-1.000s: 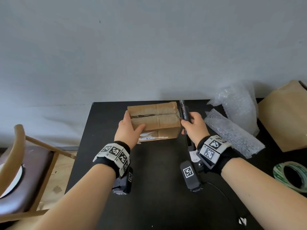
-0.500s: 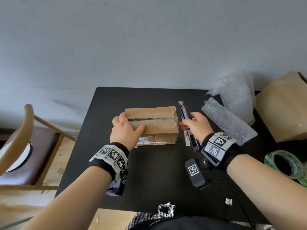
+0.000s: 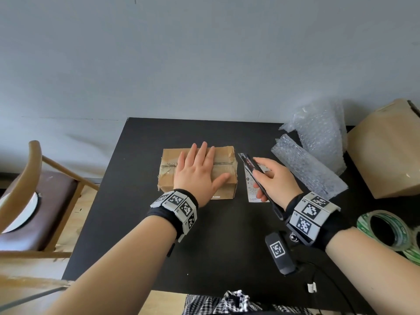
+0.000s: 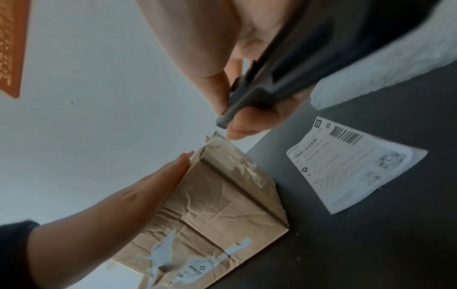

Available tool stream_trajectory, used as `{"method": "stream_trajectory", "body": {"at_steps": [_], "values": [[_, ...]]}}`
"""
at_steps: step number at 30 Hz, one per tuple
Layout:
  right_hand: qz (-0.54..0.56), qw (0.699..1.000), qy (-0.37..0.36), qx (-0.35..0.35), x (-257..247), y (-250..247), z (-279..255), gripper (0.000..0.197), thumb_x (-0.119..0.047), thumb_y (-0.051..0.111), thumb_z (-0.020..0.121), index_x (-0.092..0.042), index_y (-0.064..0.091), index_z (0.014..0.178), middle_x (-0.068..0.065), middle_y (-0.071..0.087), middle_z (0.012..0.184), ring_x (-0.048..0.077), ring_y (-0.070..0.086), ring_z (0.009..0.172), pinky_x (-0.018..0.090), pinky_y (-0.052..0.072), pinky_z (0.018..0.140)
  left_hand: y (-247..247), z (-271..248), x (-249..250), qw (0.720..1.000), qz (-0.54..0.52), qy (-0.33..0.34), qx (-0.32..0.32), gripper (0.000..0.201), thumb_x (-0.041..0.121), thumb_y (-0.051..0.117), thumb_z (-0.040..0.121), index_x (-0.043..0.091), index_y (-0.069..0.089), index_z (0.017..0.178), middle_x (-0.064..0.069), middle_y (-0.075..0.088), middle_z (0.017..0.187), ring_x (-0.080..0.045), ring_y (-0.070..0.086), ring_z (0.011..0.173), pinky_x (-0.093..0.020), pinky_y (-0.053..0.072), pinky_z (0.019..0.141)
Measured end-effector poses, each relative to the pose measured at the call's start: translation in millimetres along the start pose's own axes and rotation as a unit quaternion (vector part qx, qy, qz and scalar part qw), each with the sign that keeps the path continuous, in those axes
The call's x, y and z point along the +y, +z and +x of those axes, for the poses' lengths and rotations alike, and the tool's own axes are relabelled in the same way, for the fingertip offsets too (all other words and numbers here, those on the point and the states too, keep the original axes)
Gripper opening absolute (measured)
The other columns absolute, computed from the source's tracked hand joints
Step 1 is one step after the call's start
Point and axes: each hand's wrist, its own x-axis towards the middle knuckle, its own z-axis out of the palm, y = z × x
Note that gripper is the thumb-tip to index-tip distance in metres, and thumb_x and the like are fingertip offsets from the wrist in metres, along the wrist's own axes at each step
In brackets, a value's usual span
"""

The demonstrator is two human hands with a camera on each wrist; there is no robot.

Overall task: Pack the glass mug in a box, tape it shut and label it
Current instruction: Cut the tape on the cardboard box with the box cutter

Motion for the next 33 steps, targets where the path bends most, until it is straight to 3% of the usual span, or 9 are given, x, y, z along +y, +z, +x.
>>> {"method": "stream_trajectory", "body": {"at_steps": [12, 14, 16, 18, 22, 26, 33], "values": [[-0.107, 0.993, -0.038, -0.023, -4, -3, 5, 0.042, -0.016, 0.052, 0.093, -0.024, 0.050, 0.134, -0.001, 0.063, 0.074, 0.008, 0.054, 0.048, 0.016, 0.046, 0.042, 1, 0, 0, 1.000, 0.007, 0.005, -0.007, 0.082, 0.071, 0.009, 0.086, 0.023, -0.001, 0.151, 0.000, -0.002, 0.160, -0.023, -0.005, 0.147, -0.043, -0.003, 0.118], [-0.143, 0.988, -0.060, -0.006, -7, -3, 5, 0.041, -0.018, 0.051, 0.094, -0.022, 0.050, 0.135, 0.002, 0.067, 0.090, 0.001, 0.051, 0.054, 0.019, 0.054, 0.057, 1, 1, 0, 1.000, 0.005, 0.005, -0.007, 0.082, 0.071, 0.010, 0.086, 0.023, -0.001, 0.151, 0.000, -0.002, 0.160, -0.023, -0.005, 0.147, -0.043, -0.003, 0.118], [-0.168, 0.983, -0.075, 0.011, -7, -2, 7, 0.041, -0.019, 0.051, 0.094, -0.020, 0.050, 0.135, 0.008, 0.067, 0.110, 0.002, 0.047, 0.063, 0.033, 0.055, 0.083, 1, 0, 0, 1.000, 0.010, 0.005, -0.008, 0.082, 0.071, 0.010, 0.086, 0.023, 0.000, 0.151, 0.000, -0.002, 0.160, -0.023, -0.005, 0.147, -0.043, -0.002, 0.119], [-0.174, 0.982, -0.071, 0.012, -5, 0, 6, 0.040, -0.019, 0.051, 0.094, -0.020, 0.050, 0.135, 0.009, 0.066, 0.116, 0.008, 0.049, 0.077, 0.040, 0.052, 0.090, 2, 0, 0, 1.000, 0.008, 0.004, -0.007, 0.082, 0.072, 0.010, 0.086, 0.023, 0.000, 0.151, 0.000, -0.002, 0.160, -0.023, -0.005, 0.147, -0.043, -0.003, 0.119], [-0.172, 0.983, -0.069, 0.010, -5, 2, 5, 0.040, -0.020, 0.051, 0.094, -0.020, 0.051, 0.134, 0.009, 0.066, 0.116, 0.015, 0.055, 0.082, 0.040, 0.053, 0.089, 2, 0, 0, 1.000, 0.011, 0.004, -0.006, 0.082, 0.071, 0.010, 0.086, 0.022, 0.000, 0.151, 0.000, -0.001, 0.160, -0.024, -0.004, 0.147, -0.043, -0.002, 0.119], [-0.172, 0.982, -0.071, 0.018, -4, 1, 6, 0.040, -0.019, 0.051, 0.094, -0.020, 0.050, 0.134, 0.011, 0.066, 0.116, 0.007, 0.047, 0.074, 0.041, 0.052, 0.091, 2, 0, 0, 1.000, 0.010, 0.003, -0.005, 0.082, 0.072, 0.011, 0.086, 0.022, 0.001, 0.151, 0.000, 0.000, 0.160, -0.024, -0.004, 0.147, -0.043, -0.002, 0.119], [-0.170, 0.982, -0.070, 0.035, -8, 4, -2, 0.041, -0.020, 0.052, 0.095, -0.020, 0.049, 0.135, 0.009, 0.065, 0.117, 0.013, 0.053, 0.083, 0.041, 0.053, 0.089, 2, -1, 1, 1.000, 0.010, 0.003, 0.001, 0.082, 0.071, 0.012, 0.086, 0.022, 0.002, 0.151, 0.000, 0.001, 0.160, -0.024, -0.003, 0.147, -0.043, -0.001, 0.119]]}}
